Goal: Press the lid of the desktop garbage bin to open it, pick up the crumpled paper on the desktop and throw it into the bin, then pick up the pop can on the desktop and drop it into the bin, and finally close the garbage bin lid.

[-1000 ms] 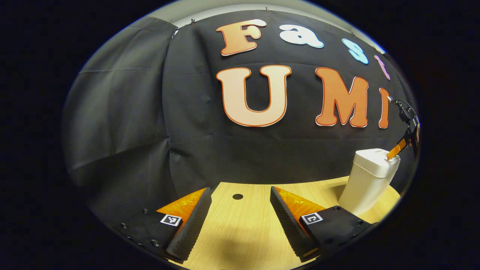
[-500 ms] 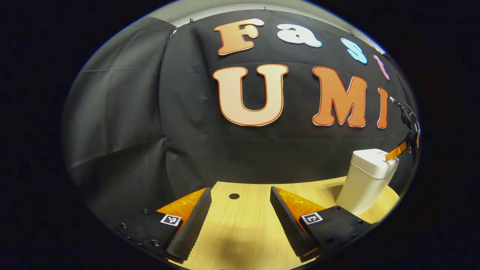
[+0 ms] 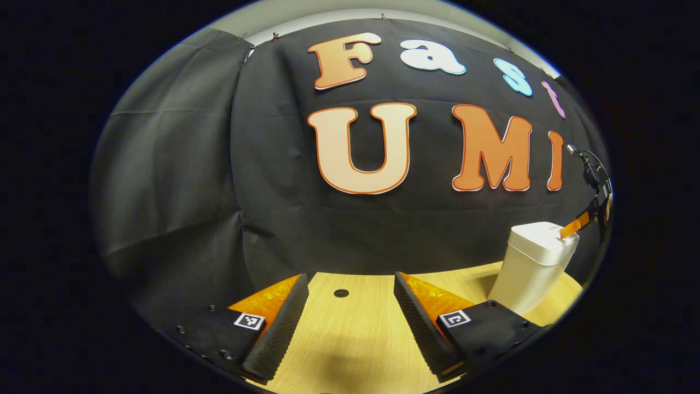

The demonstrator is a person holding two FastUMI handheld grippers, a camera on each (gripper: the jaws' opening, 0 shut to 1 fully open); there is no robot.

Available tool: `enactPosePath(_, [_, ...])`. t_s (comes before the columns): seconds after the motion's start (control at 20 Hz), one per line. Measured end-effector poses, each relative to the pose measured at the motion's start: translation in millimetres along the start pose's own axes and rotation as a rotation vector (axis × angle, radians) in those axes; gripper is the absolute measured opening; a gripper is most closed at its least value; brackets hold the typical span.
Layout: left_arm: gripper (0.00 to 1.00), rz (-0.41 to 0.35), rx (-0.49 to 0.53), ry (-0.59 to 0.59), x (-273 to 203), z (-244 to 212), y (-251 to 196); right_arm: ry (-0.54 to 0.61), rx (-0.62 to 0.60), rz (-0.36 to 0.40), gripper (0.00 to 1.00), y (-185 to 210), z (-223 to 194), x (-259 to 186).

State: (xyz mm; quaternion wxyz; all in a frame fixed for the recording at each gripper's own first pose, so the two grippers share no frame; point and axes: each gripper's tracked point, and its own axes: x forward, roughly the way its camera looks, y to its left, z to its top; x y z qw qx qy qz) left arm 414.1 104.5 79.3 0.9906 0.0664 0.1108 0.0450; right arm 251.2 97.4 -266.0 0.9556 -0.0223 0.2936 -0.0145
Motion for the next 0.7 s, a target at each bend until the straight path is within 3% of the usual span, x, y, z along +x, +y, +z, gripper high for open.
enactPosePath(0.35, [1.00, -0.001, 0.012, -0.021, 1, 9, -2, -0.203, 0.165, 0.000, 0.99, -3, 7, -40])
enactPosePath(0.5, [0.97, 0.000, 0.003, -0.028, 1, 11, -1, -0.311, 0.151, -0.032, 0.99, -7, -6, -64])
enactPosePath(0.7, [1.00, -0.003, -0.001, -0.030, 2, 11, -3, -0.415, 0.038, -0.095, 0.99, -6, -36, -102])
